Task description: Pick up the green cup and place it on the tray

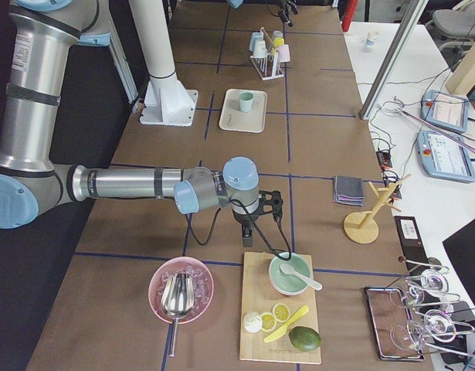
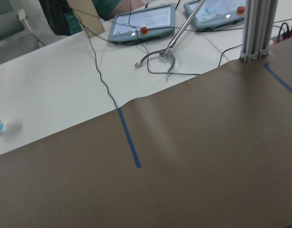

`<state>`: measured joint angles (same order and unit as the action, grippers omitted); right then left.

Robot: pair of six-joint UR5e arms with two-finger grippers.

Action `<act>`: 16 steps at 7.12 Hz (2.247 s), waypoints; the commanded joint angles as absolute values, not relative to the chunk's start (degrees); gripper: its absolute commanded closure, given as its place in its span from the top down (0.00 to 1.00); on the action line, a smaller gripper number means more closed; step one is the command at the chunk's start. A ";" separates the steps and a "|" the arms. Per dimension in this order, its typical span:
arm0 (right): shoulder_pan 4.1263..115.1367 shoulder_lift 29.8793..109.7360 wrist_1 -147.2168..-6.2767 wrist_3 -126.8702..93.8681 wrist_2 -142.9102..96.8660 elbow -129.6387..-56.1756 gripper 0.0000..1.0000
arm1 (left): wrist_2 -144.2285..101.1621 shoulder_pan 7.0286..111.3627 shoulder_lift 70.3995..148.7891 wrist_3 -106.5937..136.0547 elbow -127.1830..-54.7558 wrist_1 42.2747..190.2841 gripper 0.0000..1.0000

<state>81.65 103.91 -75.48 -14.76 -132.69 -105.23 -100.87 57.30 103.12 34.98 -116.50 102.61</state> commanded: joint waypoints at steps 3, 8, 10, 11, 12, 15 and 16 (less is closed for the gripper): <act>86.65 103.18 -81.91 -12.23 -135.26 -105.03 1.00 | -130.07 78.36 87.11 14.98 -110.86 97.41 0.95; 87.71 100.99 -91.05 -5.36 -135.00 -105.03 1.00 | -138.60 86.92 79.28 6.58 -101.70 90.18 1.00; 87.71 100.90 -91.05 -5.36 -134.65 -105.12 1.00 | -139.04 91.14 80.07 8.44 -103.00 84.48 1.00; 87.71 100.90 -91.05 -5.36 -134.56 -104.94 1.00 | -138.96 91.32 79.89 8.35 -103.27 84.46 1.00; 87.63 100.81 -91.05 -5.27 -134.47 -104.59 1.00 | -137.74 91.23 79.28 7.91 -103.27 84.90 1.00; 87.71 100.90 -91.05 -4.05 -134.38 -104.59 1.00 | -137.02 91.14 79.45 5.21 -104.85 84.99 1.00; 87.71 101.07 -91.05 -3.87 -134.38 -104.59 1.00 | -137.02 90.97 79.63 3.36 -104.68 84.47 1.00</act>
<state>87.71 100.95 -91.05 -4.37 -134.40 -104.62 -137.08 91.13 79.53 5.53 -104.54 84.87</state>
